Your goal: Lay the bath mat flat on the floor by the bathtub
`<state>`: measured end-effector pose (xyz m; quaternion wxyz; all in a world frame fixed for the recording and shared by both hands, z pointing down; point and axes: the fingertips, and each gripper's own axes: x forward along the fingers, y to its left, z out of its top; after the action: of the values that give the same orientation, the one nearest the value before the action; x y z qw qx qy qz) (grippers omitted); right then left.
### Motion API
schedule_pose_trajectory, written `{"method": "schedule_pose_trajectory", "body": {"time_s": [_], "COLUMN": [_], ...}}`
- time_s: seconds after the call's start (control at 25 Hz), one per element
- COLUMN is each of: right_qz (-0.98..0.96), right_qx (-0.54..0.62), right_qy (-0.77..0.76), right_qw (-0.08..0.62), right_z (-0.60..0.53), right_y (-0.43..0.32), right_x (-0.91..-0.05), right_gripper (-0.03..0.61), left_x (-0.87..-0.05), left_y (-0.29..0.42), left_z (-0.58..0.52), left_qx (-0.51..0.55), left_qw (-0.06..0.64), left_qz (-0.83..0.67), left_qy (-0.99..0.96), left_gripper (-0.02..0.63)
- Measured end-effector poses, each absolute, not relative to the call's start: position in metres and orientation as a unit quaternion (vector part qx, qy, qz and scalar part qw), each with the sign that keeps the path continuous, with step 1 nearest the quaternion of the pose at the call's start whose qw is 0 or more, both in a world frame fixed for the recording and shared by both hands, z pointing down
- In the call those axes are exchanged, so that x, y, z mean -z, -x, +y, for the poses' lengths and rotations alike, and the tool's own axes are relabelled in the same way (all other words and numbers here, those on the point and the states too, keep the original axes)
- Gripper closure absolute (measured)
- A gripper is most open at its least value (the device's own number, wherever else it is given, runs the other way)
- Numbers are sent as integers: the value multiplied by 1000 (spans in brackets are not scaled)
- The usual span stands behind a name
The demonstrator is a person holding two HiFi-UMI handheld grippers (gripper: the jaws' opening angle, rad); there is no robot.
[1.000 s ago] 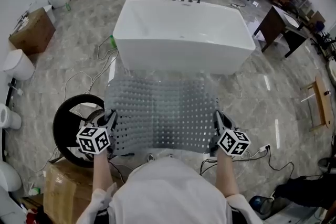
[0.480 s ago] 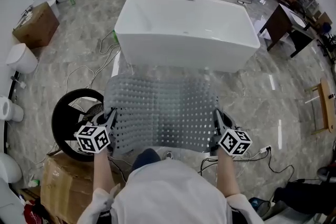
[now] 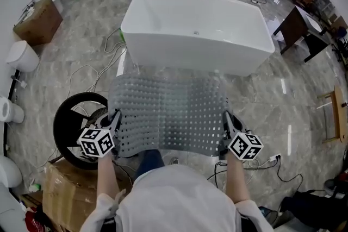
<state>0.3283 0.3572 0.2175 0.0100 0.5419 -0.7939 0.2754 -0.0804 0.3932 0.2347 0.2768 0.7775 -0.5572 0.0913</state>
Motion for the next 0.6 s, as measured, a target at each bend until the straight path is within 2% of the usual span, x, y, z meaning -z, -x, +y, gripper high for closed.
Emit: {"method": "schedule_pose_trajectory", "body": {"time_s": [0.6], "right_qz": [-762], "right_qx": [-284], "right_qy": [-582], "right_qw": [-1], "right_z": [271], "right_y": [-235], "right_x": [-224], "right_gripper": [538], "left_x": [-243], "left_y": [166], "left_z": [274], "left_qx": [-100], "left_qw": [281], "left_qz": [-517], "left_qy": [-802], "left_gripper": [571]}}
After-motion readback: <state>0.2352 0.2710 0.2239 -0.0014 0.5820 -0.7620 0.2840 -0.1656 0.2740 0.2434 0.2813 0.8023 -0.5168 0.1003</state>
